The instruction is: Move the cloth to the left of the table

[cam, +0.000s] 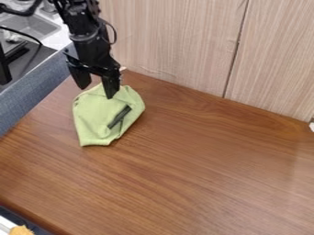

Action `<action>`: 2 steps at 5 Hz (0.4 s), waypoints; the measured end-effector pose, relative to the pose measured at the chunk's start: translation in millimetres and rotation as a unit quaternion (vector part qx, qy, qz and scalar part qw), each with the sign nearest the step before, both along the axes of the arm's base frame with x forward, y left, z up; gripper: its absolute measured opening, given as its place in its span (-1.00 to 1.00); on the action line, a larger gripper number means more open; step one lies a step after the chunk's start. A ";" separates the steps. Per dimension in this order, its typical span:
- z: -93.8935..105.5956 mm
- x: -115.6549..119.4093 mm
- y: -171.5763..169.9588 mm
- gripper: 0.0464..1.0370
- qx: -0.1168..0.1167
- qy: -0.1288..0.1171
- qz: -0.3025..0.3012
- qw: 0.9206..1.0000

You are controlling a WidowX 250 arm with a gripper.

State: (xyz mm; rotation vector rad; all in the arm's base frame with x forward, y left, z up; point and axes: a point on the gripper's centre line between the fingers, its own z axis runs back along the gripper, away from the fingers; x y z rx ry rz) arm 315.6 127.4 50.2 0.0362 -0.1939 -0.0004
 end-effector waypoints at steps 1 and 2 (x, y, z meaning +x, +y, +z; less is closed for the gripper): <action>11.1 -4.1 -1.5 0.92 0.007 -0.015 0.000 1.000; 11.1 -4.1 -1.5 0.92 0.007 -0.015 0.000 1.000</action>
